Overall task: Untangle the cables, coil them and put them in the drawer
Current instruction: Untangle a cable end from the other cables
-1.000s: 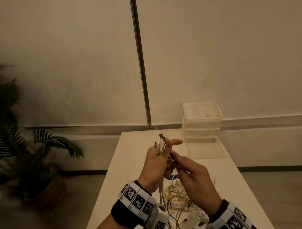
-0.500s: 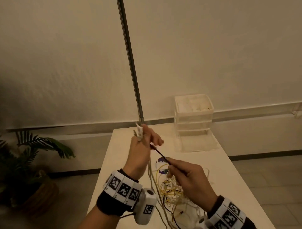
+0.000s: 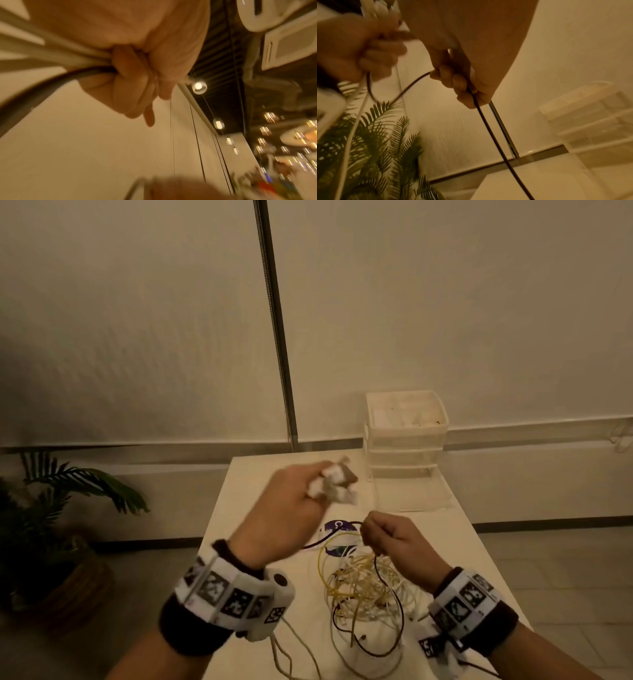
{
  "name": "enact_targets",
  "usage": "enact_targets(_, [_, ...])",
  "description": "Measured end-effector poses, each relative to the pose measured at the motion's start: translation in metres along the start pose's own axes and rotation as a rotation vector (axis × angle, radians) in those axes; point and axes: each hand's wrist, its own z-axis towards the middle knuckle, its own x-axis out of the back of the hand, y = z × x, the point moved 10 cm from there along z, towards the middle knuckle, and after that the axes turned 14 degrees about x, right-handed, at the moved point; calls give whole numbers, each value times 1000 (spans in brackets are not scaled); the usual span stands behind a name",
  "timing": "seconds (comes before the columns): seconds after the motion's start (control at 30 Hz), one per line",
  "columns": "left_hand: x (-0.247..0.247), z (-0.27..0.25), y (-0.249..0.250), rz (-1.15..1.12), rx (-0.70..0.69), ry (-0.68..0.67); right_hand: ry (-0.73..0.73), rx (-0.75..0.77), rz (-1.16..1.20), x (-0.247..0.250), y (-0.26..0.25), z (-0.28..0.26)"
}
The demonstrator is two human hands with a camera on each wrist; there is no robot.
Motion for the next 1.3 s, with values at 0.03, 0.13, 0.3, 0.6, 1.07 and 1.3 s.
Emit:
enact_targets(0.03, [-23, 1, -10, 130, 30, -67, 18, -3, 60, 5, -3, 5])
enact_targets(0.13, [-62, 3, -37, 212, 176, -146, 57, -8, 199, 13, -11, 17])
enact_targets(0.3, [-64, 15, -38, 247, 122, -44, 73, 5, 262, 23, -19, 18])
enact_targets(0.6, [72, 27, 11, -188, 35, 589, -26, -65, 96, -1, 29, -7])
enact_targets(1.07, [15, 22, -35, 670, 237, 317, 180, -250, 398, 29, 44, -25])
enact_targets(1.3, [-68, 13, -3, 644, 75, -75, 86, -223, 437, 16, 19, -11])
